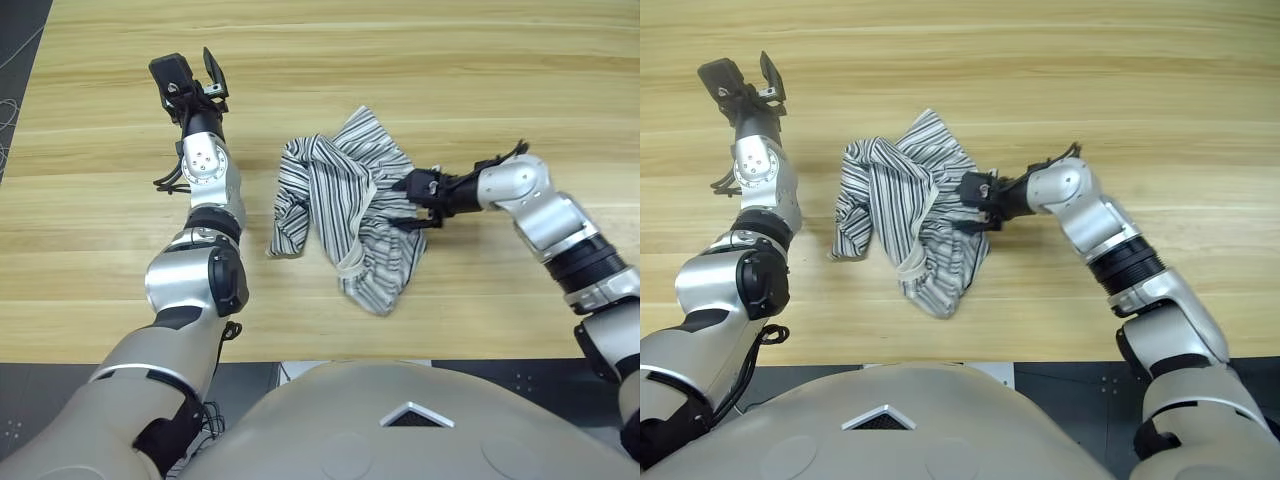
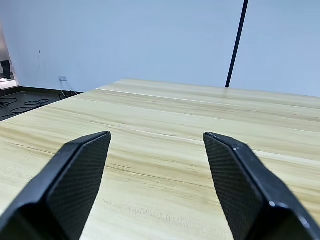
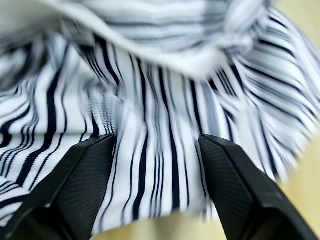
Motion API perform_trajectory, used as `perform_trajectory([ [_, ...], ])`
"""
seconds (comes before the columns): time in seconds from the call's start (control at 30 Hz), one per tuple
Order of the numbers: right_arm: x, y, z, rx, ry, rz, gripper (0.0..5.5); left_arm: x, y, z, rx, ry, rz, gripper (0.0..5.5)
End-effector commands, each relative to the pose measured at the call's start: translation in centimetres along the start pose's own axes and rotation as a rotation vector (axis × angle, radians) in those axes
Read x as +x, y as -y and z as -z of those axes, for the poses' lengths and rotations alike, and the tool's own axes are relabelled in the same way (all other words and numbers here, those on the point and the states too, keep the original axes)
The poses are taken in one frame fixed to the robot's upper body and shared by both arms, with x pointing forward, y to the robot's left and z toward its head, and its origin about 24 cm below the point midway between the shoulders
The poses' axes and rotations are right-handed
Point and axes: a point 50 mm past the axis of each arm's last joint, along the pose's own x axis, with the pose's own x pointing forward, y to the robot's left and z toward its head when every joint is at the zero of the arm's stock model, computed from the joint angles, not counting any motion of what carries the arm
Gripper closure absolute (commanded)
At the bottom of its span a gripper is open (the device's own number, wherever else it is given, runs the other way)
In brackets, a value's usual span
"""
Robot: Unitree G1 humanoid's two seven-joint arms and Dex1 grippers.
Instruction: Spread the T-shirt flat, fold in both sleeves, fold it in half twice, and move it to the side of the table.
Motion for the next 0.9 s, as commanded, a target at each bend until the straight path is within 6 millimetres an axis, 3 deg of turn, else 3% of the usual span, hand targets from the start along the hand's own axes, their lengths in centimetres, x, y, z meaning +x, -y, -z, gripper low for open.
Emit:
perform_trajectory([
  [0.03,-3.3,1.8,3.3,0.026,-0.162,0.06,2.39,0.4,0.7,-0.5,0.009,0.007,0.015,2.06],
  [0.23,-2.2,1.2,0.3,0.011,0.024,0.017,2.39,0.2,-0.2,-0.3,0.01,0.005,-0.009,2.06],
  [0.33,-3.8,1.8,-2.4,-0.024,0.133,0.054,2.39,0.1,-0.7,-0.2,0.01,0.008,-0.025,2.06],
  [0.47,-7.5,2.7,-5.1,-0.096,0.212,0.171,2.39,0.0,-1.2,-0.1,0.009,0.019,-0.04,2.06],
  [0.5,-8.3,2.3,-5.2,-0.098,0.209,0.173,2.39,-0.1,-1.2,-0.1,0.008,0.021,-0.041,2.06],
  [0.63,-9.3,-2.5,-3.2,0.011,0.131,0.025,2.39,-0.2,-1.4,-0.1,0.005,0.03,-0.046,2.06],
  [0.77,-8.6,-6.7,-2.5,0.148,0.151,-0.086,2.39,-0.3,-2.0,0.0,0.003,0.034,-0.06,2.06],
  [0.9,-7.5,-8.3,-3.0,0.205,0.196,-0.115,2.39,-0.4,-2.7,0.1,0.001,0.027,-0.078,2.06],
])
